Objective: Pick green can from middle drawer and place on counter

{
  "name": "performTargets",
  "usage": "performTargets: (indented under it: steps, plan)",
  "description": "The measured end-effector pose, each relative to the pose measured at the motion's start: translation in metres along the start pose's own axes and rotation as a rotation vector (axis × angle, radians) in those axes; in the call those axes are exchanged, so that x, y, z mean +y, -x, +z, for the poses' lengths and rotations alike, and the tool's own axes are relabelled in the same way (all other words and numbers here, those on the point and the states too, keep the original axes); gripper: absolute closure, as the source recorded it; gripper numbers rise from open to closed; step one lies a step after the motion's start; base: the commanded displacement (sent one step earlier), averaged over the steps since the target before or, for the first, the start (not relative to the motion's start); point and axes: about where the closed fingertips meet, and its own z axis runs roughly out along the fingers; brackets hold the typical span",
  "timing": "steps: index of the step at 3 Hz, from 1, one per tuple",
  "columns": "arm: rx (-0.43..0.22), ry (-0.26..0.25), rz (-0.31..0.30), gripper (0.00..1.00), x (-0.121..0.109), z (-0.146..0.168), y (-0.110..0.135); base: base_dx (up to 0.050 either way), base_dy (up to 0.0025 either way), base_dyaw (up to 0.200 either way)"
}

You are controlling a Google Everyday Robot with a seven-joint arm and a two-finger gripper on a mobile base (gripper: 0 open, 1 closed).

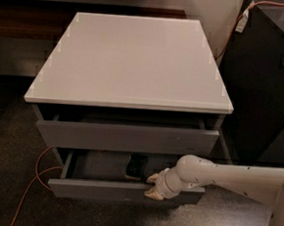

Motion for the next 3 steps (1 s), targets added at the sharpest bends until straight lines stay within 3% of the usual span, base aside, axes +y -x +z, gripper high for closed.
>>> performTargets:
  steps: [1, 2, 3]
  plan:
    - [0.004, -0.006, -0.028, 1.00, 0.031, -0.002, -0.002, 0.000, 0.00000, 0.000]
    - [0.004, -0.006, -0.028, 1.00, 0.031, -0.002, -0.002, 0.000, 0.00000, 0.000]
    - [0.016, -0.001, -0.056, 1.00, 0.059, 0.000, -0.003, 0.000, 0.00000, 0.000]
